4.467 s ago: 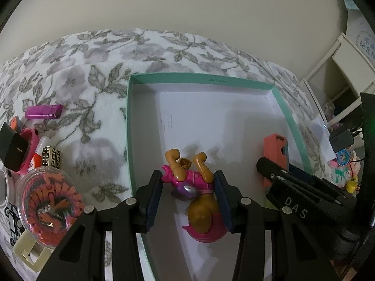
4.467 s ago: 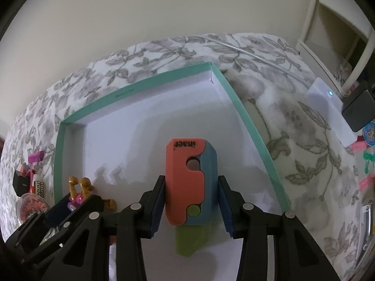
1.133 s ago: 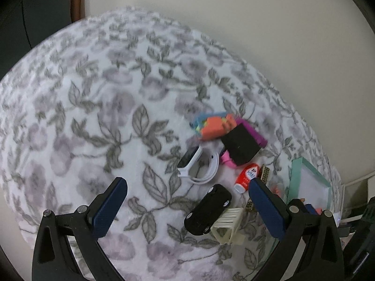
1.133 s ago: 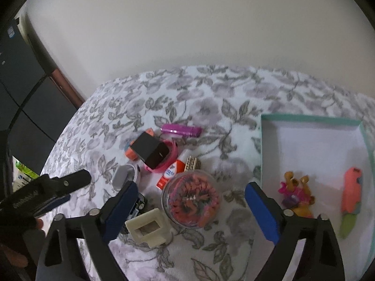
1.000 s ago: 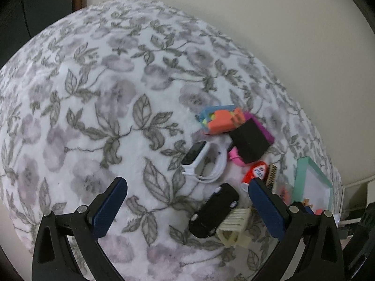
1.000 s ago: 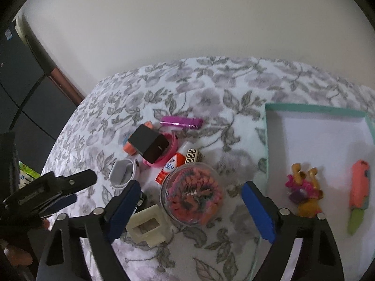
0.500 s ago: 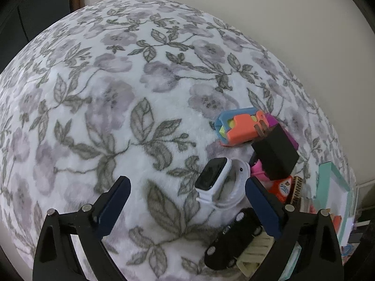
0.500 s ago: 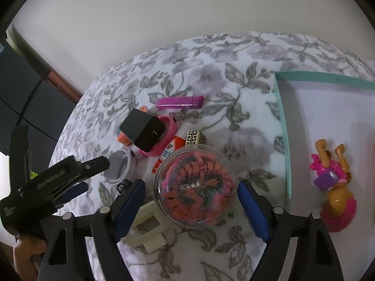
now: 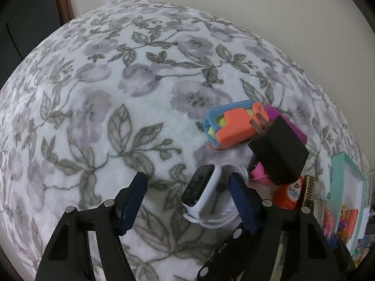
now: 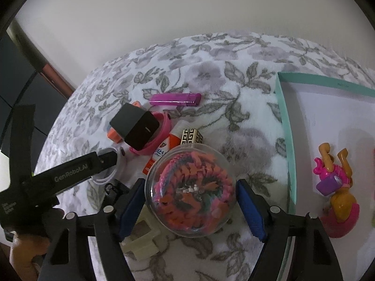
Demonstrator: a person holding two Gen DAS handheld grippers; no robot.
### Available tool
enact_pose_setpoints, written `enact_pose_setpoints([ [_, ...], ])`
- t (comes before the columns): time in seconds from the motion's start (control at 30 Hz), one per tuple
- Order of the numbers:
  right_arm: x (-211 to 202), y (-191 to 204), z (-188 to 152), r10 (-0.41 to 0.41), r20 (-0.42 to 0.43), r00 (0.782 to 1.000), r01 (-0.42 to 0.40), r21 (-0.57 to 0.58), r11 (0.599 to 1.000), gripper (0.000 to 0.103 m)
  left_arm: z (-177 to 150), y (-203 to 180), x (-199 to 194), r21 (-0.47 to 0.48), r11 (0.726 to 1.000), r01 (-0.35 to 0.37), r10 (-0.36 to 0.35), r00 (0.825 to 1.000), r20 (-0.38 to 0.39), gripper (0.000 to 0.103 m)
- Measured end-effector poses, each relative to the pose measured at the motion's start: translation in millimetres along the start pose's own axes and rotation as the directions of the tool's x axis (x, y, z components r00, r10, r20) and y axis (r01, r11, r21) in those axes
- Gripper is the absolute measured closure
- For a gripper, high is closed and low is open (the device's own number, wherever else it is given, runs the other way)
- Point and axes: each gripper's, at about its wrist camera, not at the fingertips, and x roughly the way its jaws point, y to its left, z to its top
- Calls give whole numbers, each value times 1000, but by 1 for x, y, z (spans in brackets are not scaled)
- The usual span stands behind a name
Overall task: Organize rigid objects
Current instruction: 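Grasp the white watch with the left tool while the right tool grasps the bead jar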
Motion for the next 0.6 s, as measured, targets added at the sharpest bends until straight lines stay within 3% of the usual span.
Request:
enact_pose_setpoints([
  [0.07, 2, 2, -1, -15, 1, 1000, 15, -15, 1000, 26, 0, -2, 0, 12, 1000, -26, 26, 1000, 3, 38],
  [0.13, 2, 2, -1, -19, 4, 1000, 19, -21, 1000, 26, 1, -1, 1, 14, 999, -53, 52, 999, 4, 50],
  [0.33, 0, -1, -2, -7, 3, 1000, 7, -26, 1000, 26, 1, 8, -4, -12, 1000, -22, 22, 1000, -3, 83],
  [0.6, -4, -9, 0, 24, 6, 1000, -24, 16, 1000, 27, 3, 11, -5, -51, 999, 7, -8, 1000, -20, 90],
])
